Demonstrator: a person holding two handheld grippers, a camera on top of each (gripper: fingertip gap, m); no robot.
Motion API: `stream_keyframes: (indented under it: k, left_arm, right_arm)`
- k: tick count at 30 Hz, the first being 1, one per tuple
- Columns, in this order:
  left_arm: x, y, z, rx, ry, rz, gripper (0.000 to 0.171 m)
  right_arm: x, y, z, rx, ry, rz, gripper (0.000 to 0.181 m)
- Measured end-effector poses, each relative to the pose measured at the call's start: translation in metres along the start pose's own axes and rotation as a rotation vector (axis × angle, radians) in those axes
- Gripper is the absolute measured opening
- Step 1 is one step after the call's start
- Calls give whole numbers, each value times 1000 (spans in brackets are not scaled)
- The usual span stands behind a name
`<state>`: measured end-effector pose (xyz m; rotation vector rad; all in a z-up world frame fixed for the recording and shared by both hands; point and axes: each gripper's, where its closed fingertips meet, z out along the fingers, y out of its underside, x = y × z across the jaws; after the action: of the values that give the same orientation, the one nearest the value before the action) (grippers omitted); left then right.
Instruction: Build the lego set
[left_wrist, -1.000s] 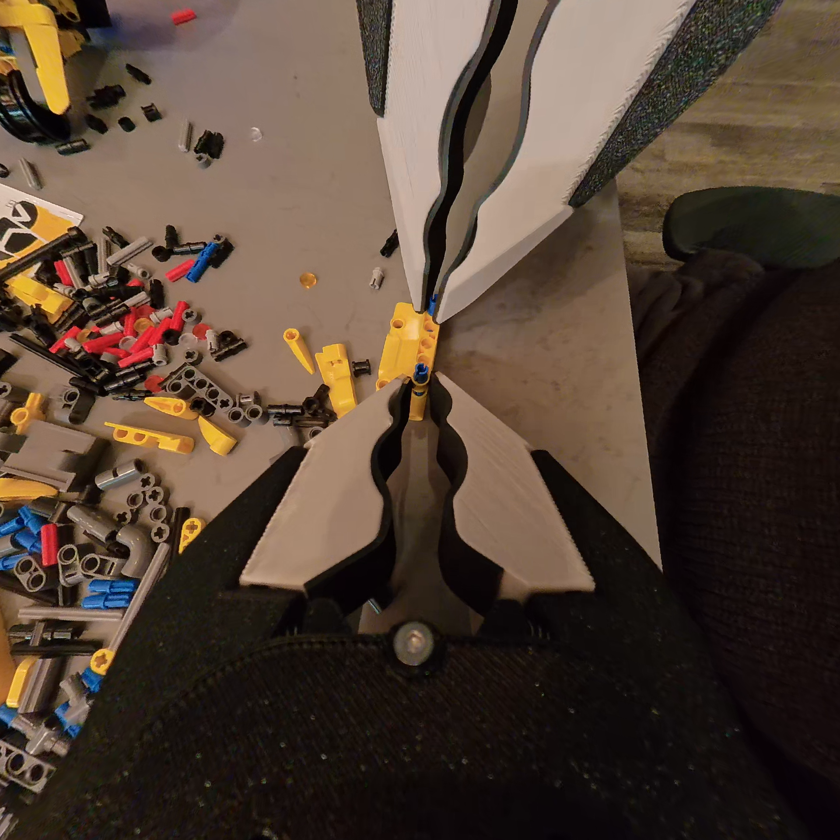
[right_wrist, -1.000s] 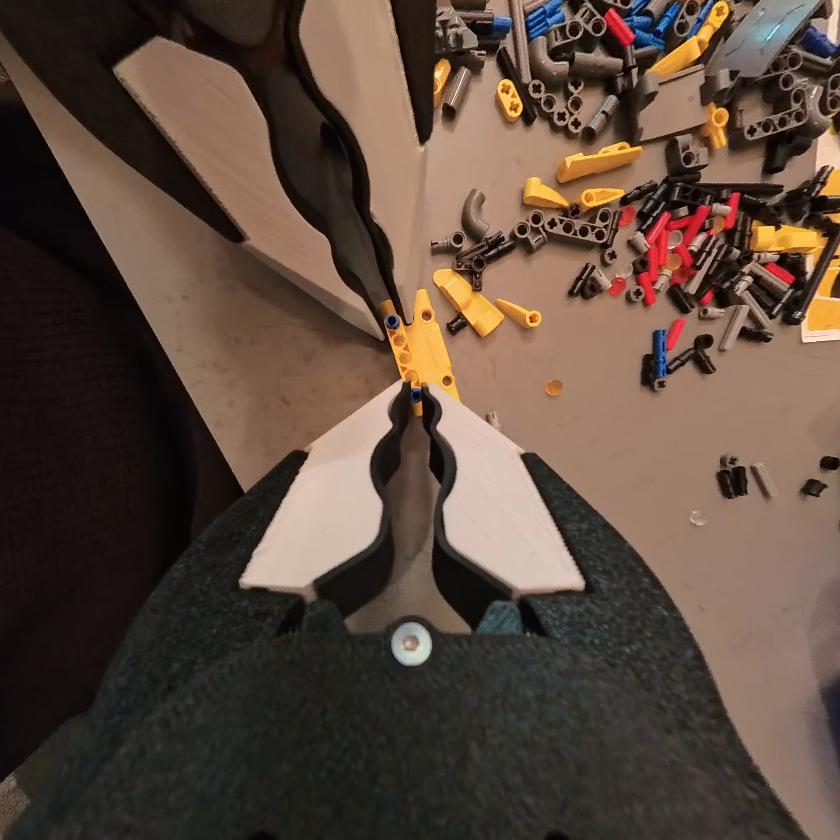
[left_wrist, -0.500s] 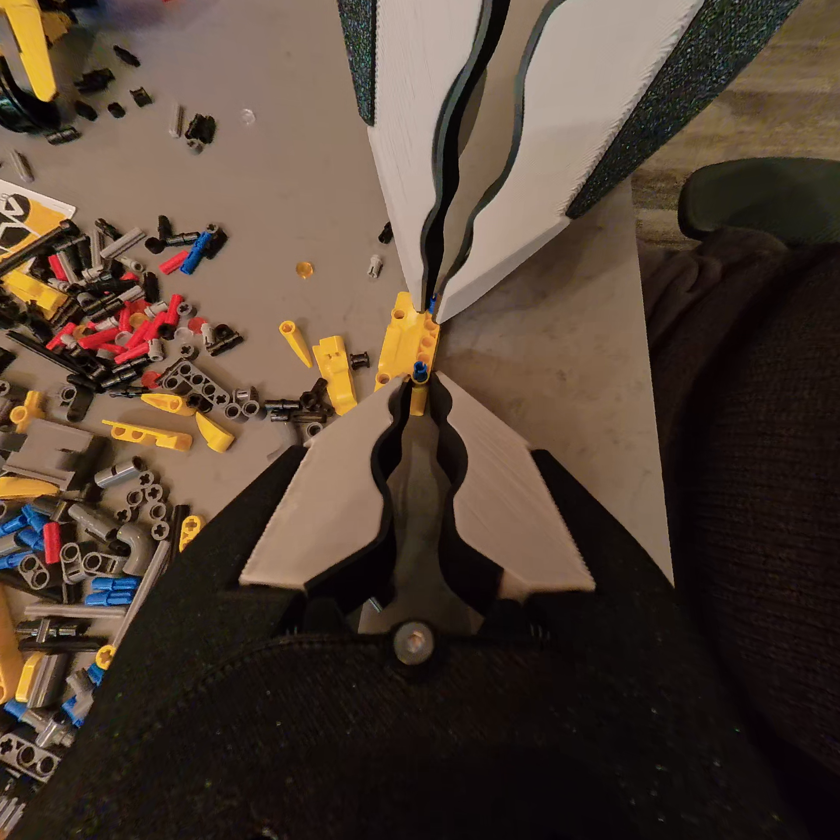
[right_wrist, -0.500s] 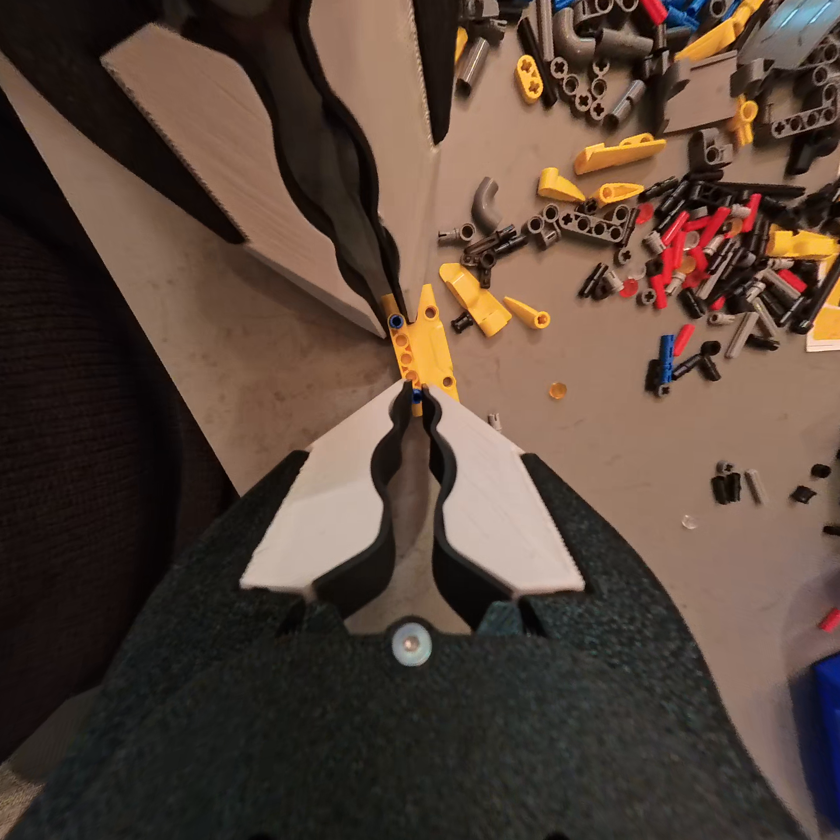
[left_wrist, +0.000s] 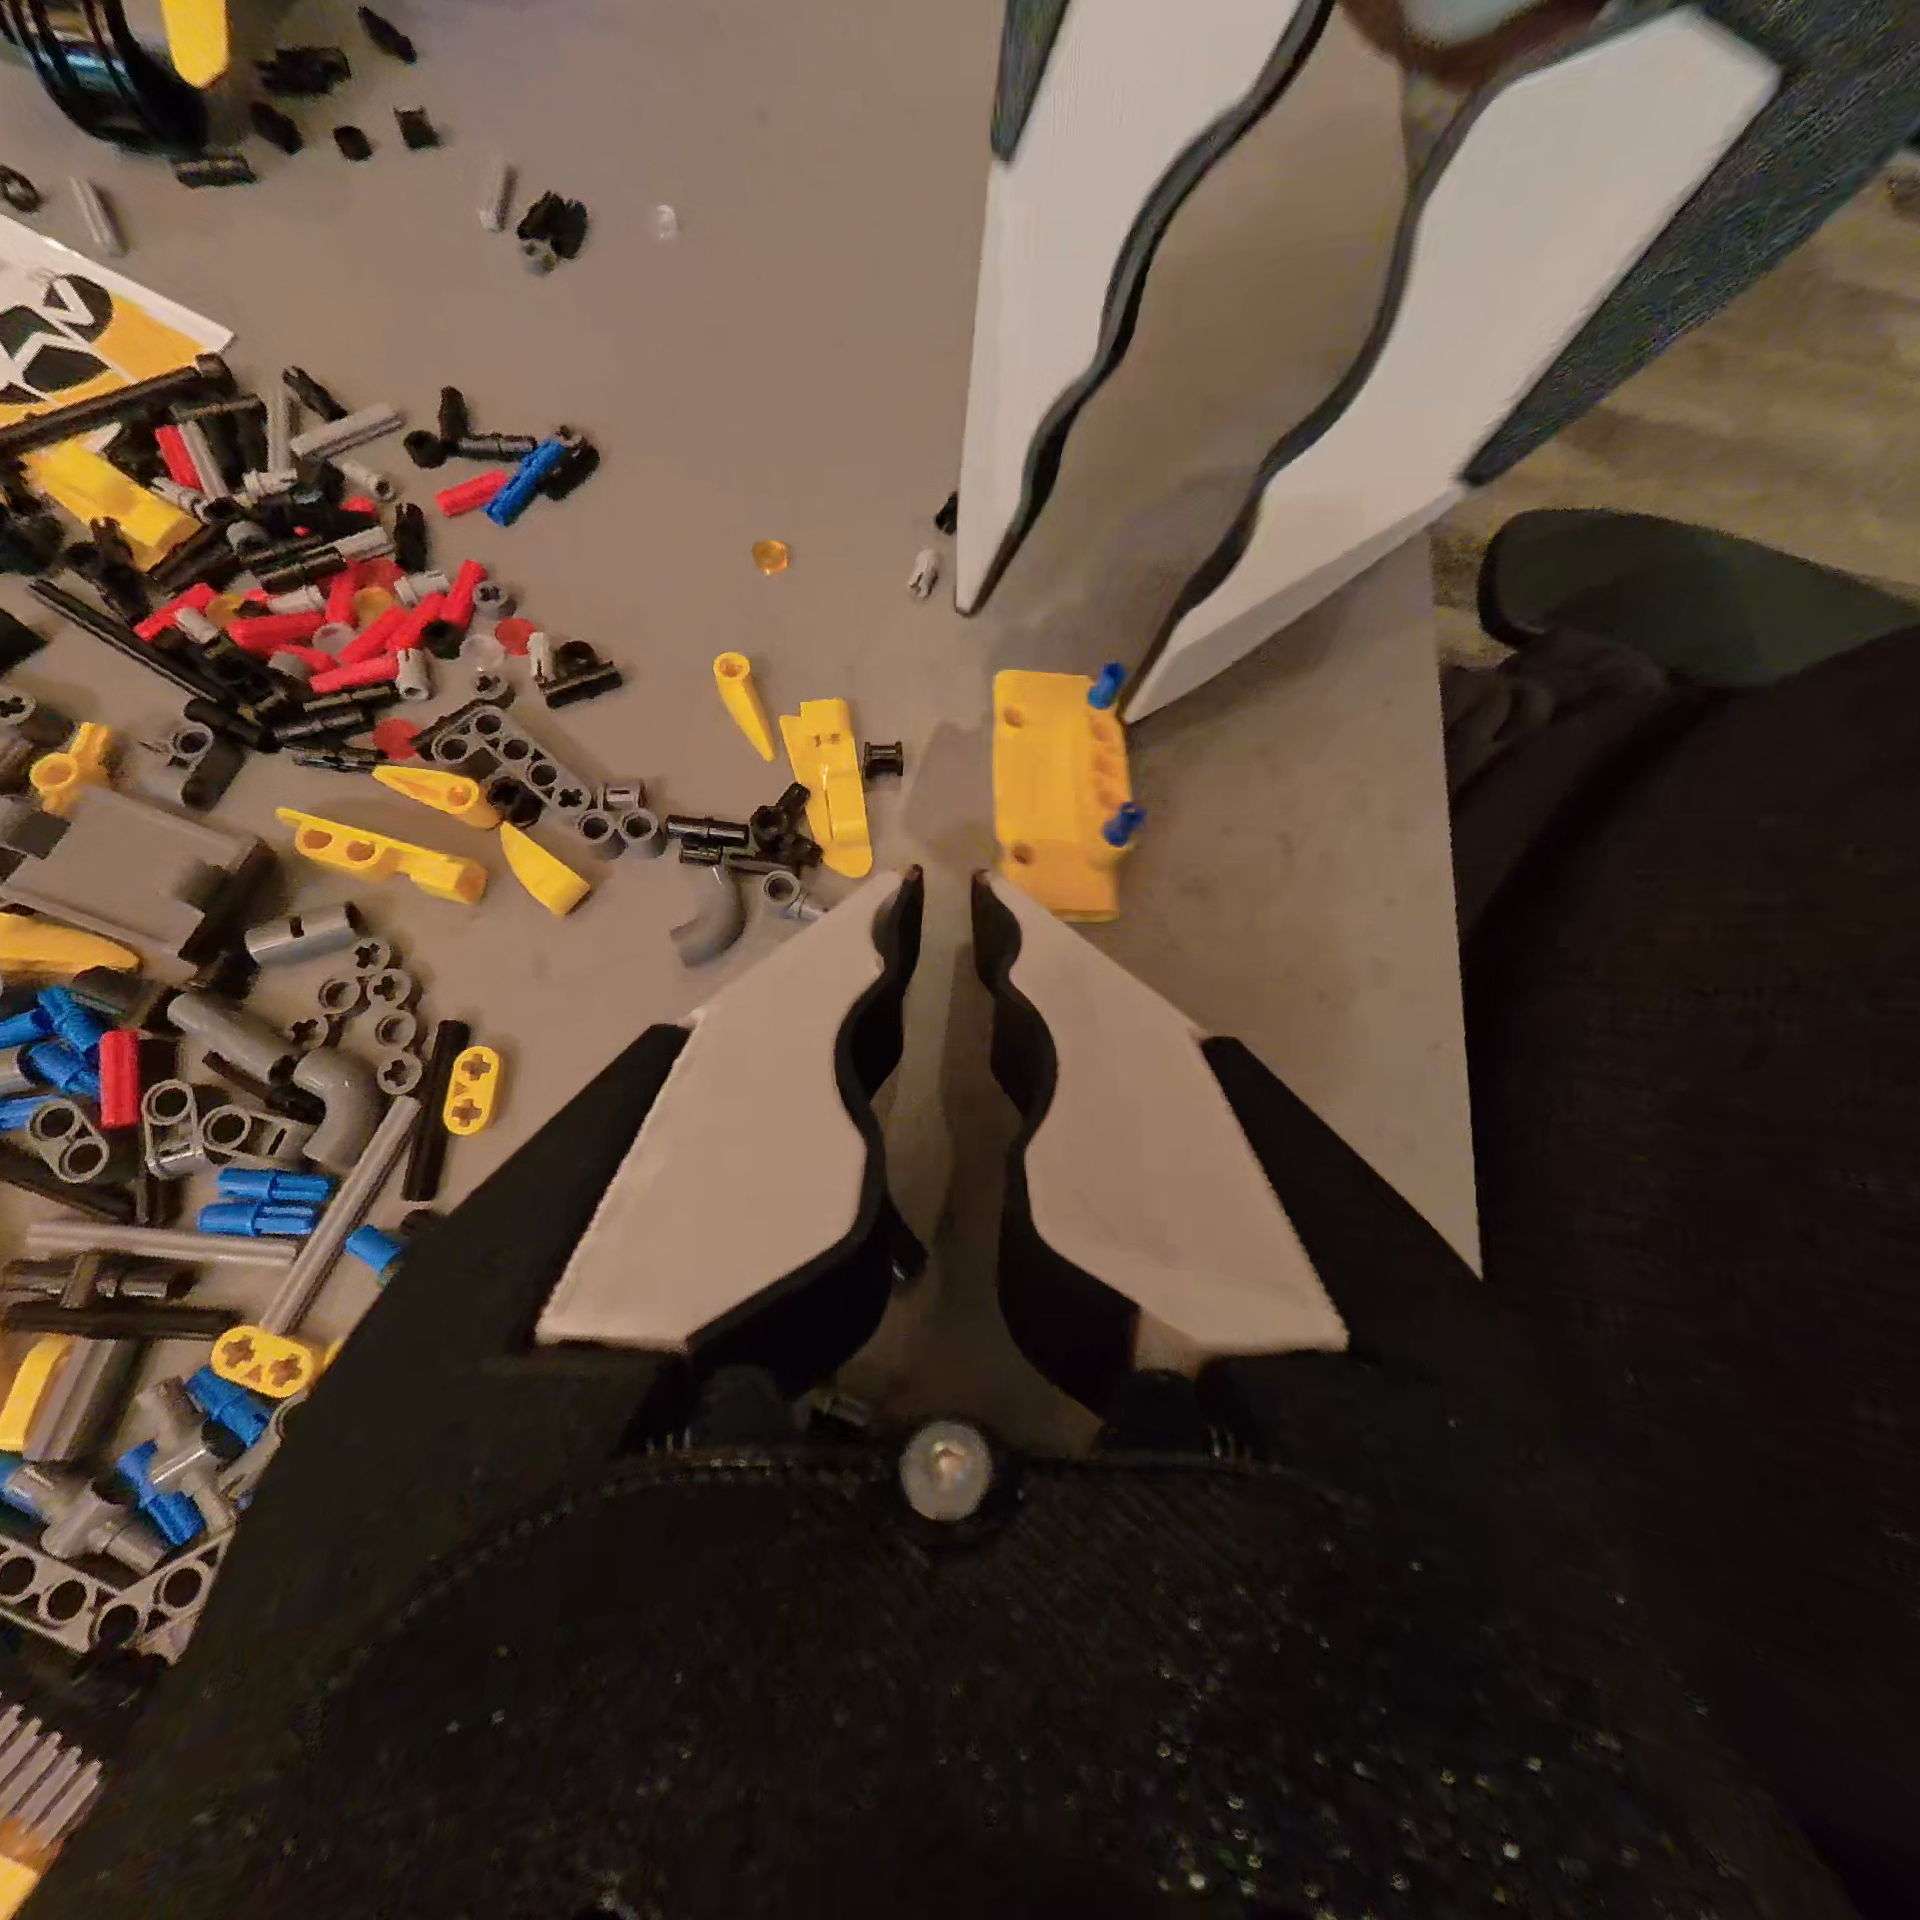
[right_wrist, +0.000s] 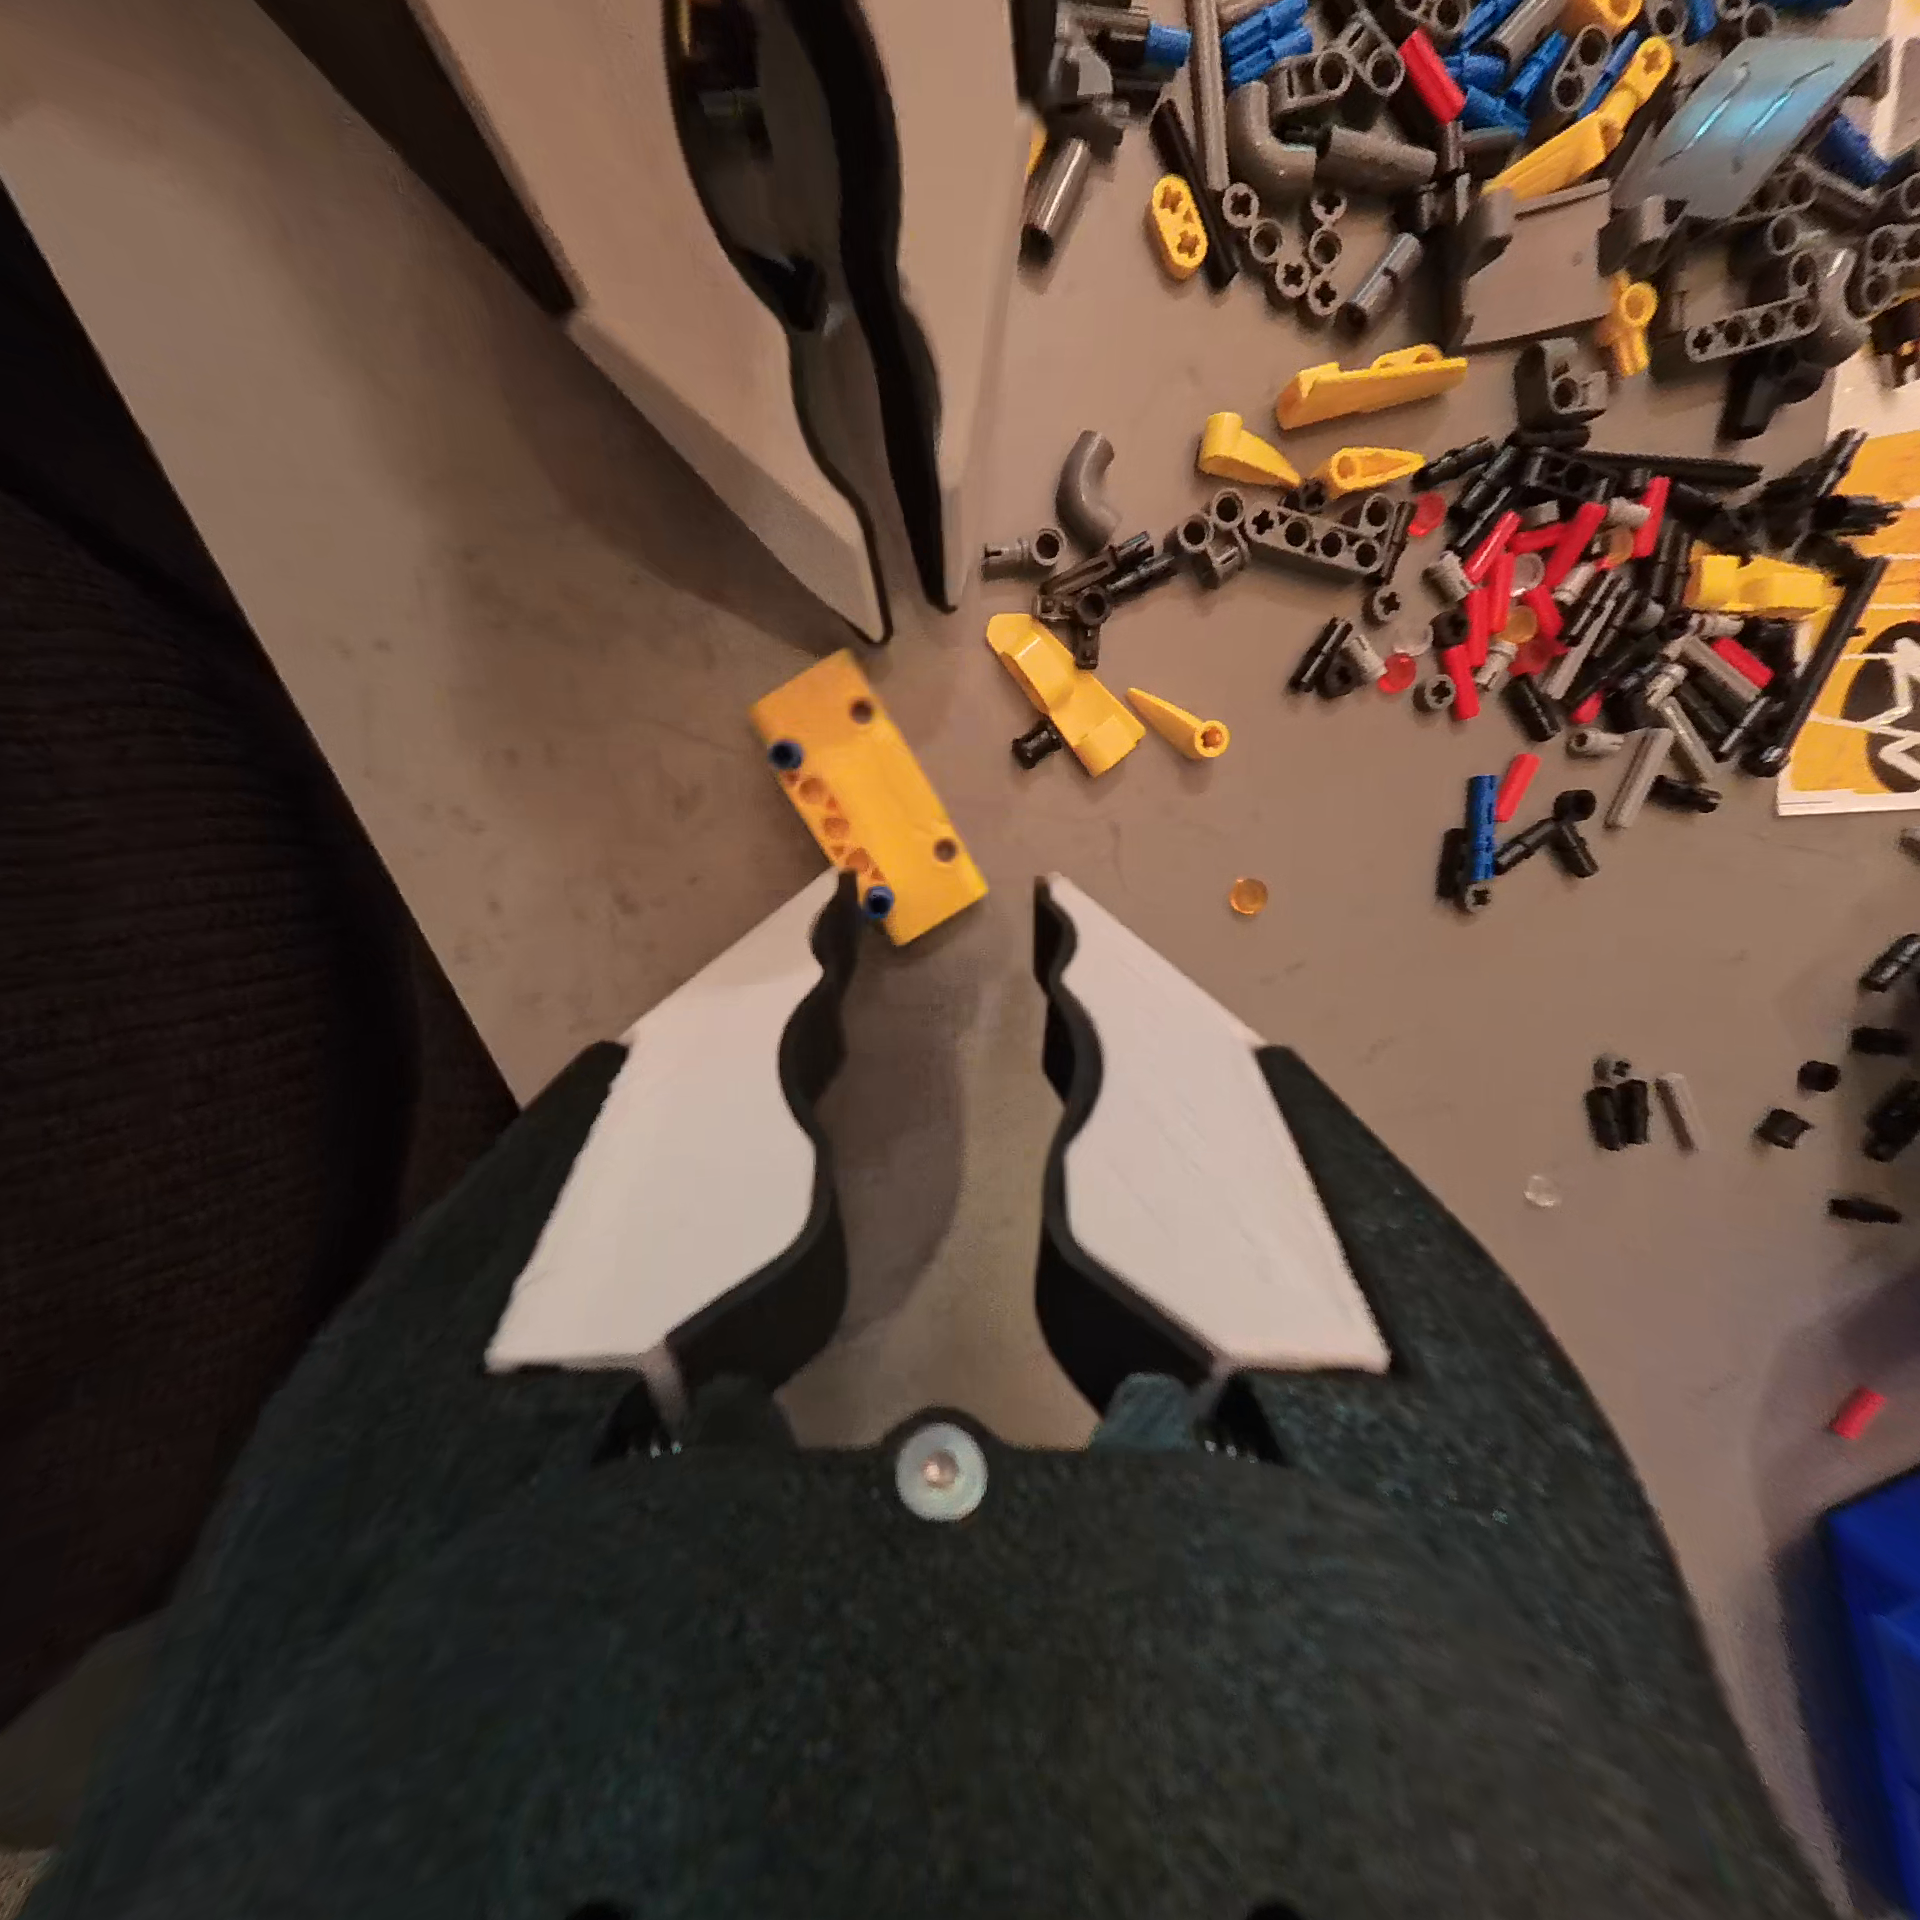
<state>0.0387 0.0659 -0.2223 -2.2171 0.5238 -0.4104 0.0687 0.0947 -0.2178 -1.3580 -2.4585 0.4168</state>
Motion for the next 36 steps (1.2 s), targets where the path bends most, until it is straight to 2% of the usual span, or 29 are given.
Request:
stream_keyframes:
  k: [4,10,14,17,27,33,36]
  left_arm:
    - [0,3,3,-26,-10,14,3]
    - [7,4,3,-27,17,48,4]
    - [16,3,1,-18,52,94,4]
    - [17,6,4,-43,54,99,2]
    - [17,8,6,-57,50,111,0]
    - [17,8,6,-58,53,103,0]
    - [17,8,6,-58,51,105,0]
  right_arm:
    - [-6,-19,-7,103,-45,5,32]
    - [-26,-30,-5,134,-86,-77,17]
    - [-36,-26,-1,104,-111,-98,14]
    - [-34,-22,4,77,-77,-117,5]
    - [-36,-22,6,53,-93,-115,5]
    - [-37,-22,7,-10,-97,-35,4]
    - [-37,-21,8,-52,-84,-52,5]
